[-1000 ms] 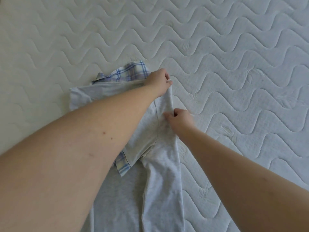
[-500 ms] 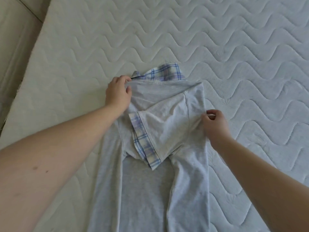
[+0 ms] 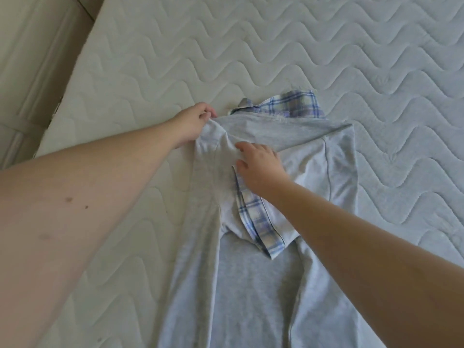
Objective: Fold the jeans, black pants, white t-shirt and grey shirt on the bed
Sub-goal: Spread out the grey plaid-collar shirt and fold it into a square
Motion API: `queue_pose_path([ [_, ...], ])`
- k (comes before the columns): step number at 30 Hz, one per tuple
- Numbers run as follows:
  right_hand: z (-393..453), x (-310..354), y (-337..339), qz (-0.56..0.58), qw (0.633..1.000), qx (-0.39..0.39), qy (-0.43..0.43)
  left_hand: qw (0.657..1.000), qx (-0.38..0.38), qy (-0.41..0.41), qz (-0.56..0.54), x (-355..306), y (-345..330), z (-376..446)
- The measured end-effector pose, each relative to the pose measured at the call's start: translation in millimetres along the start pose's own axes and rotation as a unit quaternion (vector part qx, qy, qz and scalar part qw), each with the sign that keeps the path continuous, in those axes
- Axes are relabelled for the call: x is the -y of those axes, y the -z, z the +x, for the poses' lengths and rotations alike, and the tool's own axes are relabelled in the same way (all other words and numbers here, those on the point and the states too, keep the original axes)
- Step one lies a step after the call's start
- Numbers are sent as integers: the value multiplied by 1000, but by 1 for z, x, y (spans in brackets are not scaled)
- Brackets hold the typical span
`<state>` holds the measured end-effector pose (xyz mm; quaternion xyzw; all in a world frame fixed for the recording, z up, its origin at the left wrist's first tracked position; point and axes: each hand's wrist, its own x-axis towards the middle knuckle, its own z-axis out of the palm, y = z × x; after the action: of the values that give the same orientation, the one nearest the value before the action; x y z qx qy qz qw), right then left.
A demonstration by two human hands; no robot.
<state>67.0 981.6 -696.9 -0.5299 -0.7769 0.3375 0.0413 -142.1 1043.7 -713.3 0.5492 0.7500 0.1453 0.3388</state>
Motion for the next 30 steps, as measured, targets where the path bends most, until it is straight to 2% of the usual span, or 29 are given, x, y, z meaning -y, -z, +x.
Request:
queue_pose_path([
  [3,24,2,-2,-69,996,-23,-48,999,33,-32,-4,-2,10,6],
  [5,34,-2,0,-117,990,-3,-85,997,59,-40,-9,-4,15,7],
  [8,37,-12,6,-162,980,12,-111,989,95,-55,103,-3,19,10],
  [14,31,-23,19,-146,984,26,-104,970,77,-70,222,-6,22,18],
  [20,20,-41,32,-136,985,9,-102,943,145,-78,290,-8,28,24],
  [22,18,-41,32,-146,985,-7,-95,929,115,-81,341,-10,29,26],
  [25,17,-41,31,-137,986,-53,-74,931,38,-50,359,-14,19,25],
  [28,8,-44,26,-107,987,-113,-49,945,-16,-31,326,-15,-1,18],
  [30,-6,-42,21,-96,983,-155,-28,964,-56,-27,258,-11,-10,9],
])
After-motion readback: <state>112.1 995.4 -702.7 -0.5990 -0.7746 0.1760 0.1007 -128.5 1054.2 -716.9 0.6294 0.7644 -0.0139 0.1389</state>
